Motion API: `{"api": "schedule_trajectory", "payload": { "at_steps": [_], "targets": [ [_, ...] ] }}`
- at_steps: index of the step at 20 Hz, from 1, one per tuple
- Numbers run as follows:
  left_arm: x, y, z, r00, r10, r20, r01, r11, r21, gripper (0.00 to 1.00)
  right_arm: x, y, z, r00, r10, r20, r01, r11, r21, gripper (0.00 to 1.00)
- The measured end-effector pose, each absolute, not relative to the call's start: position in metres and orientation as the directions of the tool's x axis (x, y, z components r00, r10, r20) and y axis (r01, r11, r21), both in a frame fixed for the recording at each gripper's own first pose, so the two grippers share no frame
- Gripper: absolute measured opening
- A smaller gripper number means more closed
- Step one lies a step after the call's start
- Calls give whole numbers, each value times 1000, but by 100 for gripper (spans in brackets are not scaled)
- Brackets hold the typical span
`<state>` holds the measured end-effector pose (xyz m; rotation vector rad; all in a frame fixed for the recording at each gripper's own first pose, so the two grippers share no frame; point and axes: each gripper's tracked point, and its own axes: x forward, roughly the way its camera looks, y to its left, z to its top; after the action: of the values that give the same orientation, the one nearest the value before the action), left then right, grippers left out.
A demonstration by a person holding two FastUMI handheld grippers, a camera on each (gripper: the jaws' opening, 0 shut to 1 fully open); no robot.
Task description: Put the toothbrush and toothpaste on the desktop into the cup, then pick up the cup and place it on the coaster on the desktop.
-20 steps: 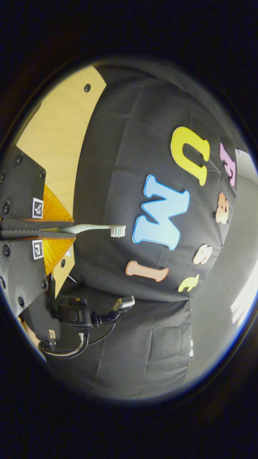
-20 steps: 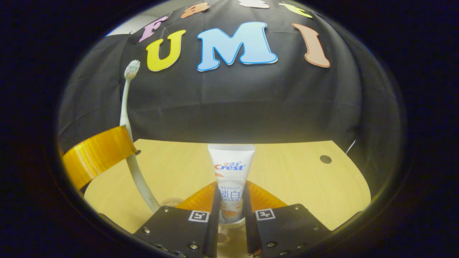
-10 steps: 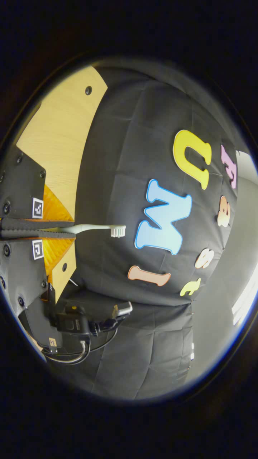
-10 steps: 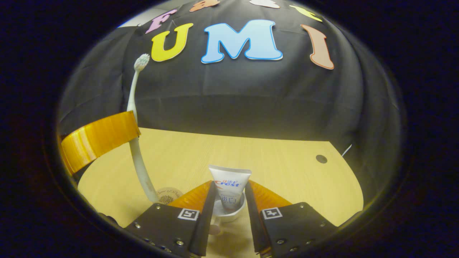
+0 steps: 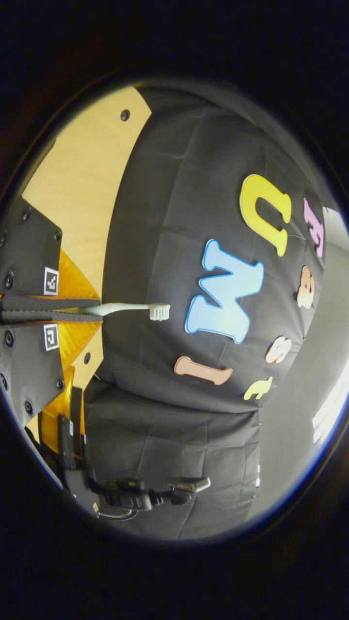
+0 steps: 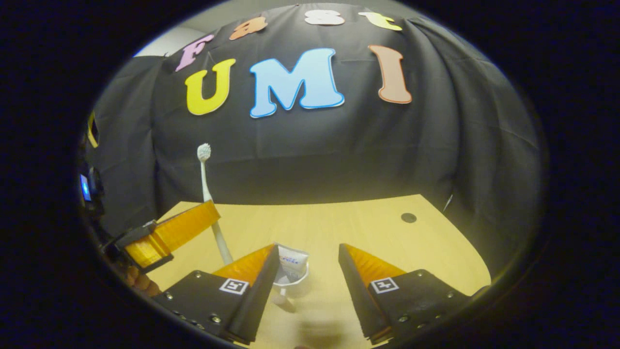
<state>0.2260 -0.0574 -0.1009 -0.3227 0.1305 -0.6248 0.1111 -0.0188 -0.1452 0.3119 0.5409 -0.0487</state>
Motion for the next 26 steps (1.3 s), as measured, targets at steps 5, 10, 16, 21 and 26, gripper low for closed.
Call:
{"api": "schedule_trajectory", "payload": {
  "at_steps": [5,10,16,21,26],
  "targets": [
    [233,-75,-105,786,-618,-18,578,745,-333,7,78,-35,-140,849,-14,-528,195,937,289,77],
    [238,-98,-121,763,-645,-44,597,729,-336,7,56,-38,-141,833,-35,-551,237,924,300,77],
    [238,-106,-144,752,-651,-105,587,734,-340,7,46,-31,-148,813,-26,-581,241,924,297,77],
    [229,-110,-158,740,-650,-169,588,749,-305,8,47,-21,-147,813,-3,-583,233,919,320,77],
    [220,-109,-158,727,-656,-202,592,748,-300,14,48,-17,-146,809,17,-587,221,917,332,77]
  ]
}}
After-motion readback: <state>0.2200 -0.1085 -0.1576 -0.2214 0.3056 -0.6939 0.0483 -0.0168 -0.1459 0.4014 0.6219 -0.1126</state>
